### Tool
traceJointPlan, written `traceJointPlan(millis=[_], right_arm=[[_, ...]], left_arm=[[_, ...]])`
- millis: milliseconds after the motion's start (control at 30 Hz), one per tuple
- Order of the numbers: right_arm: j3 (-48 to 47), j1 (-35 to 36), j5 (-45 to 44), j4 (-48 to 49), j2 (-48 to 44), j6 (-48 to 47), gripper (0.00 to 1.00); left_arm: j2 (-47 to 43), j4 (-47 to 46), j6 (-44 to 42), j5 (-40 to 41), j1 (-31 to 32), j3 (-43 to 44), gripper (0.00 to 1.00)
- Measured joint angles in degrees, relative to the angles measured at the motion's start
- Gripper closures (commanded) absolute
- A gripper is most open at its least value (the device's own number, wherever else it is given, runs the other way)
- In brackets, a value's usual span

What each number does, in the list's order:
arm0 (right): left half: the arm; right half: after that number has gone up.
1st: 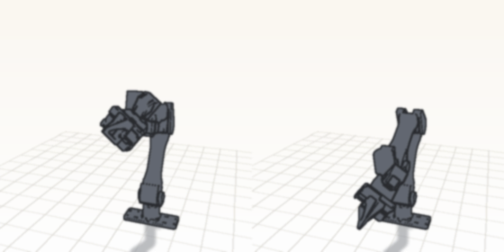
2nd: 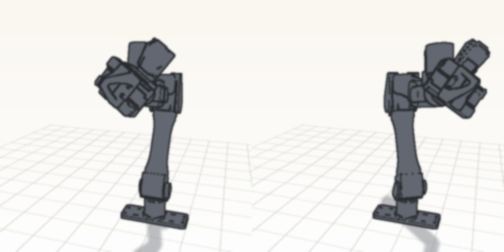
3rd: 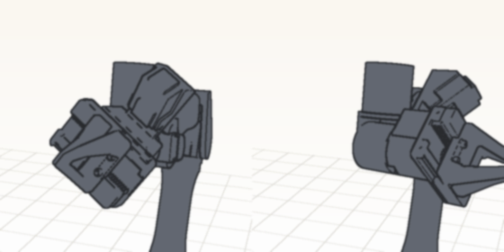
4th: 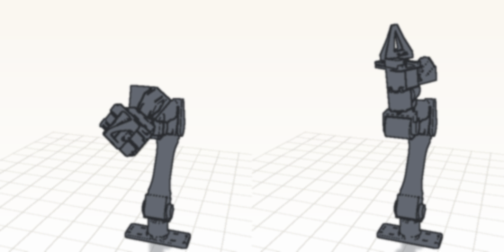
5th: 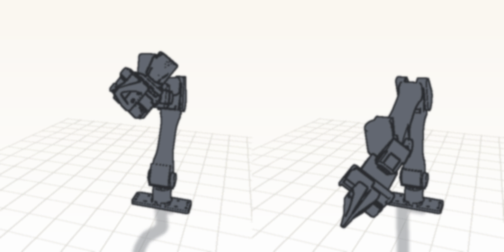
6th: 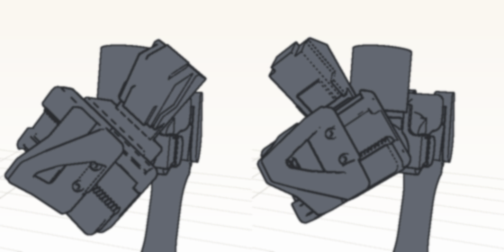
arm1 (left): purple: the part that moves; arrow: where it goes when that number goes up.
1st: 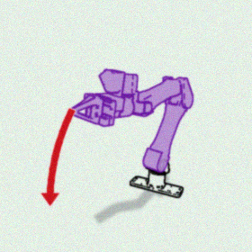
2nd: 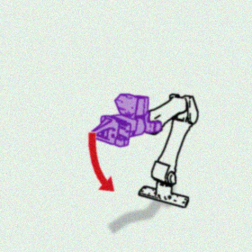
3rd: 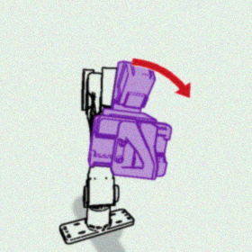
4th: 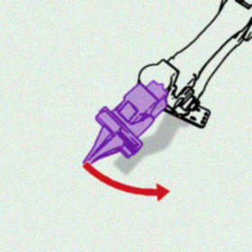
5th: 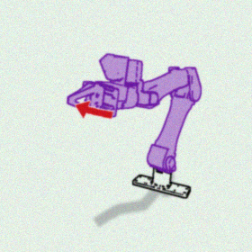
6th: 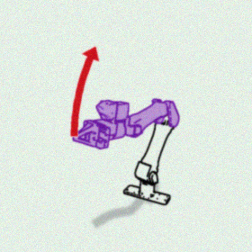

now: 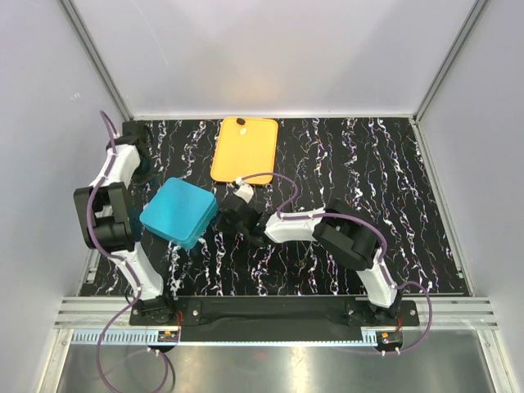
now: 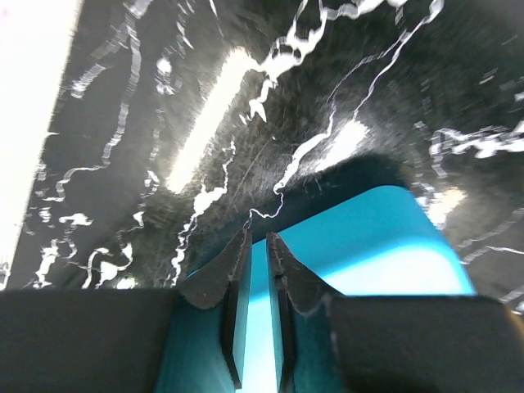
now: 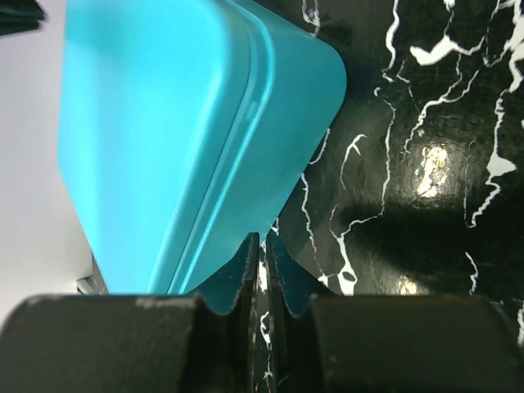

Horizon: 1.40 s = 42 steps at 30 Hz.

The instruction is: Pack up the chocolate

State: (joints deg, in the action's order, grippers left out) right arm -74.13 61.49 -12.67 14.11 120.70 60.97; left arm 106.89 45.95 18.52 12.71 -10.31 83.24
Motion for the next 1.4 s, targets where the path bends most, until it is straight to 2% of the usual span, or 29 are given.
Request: traceJointPlan(millis=[267,667,1133,1400], right_arm=[[-4.0,0.0,-0.3,-5.3,-3.2,-3.6,0.87],[-14.8,0.0,2.6,-5.4,-0.3,-9.4,0.88],[-12.6,-0.1,-0.3,-8.7,2.1,-6.8,0.87],[-13.9,-0.2,1.6,-10.1,2.1,-10.0,0.86]], left_arm=[[-9.5,-3.0,2.1,-0.9,-0.4,-3.3,0.82],[-3.7,-4.1,2.9,-3.2,-0.9,-7.6,0.83],[-3.7,-4.1,2.9,-3.5,-0.9,-7.6,0.83],[-4.4,-1.3,2.9,-1.7,-0.9,-4.9,0.76]])
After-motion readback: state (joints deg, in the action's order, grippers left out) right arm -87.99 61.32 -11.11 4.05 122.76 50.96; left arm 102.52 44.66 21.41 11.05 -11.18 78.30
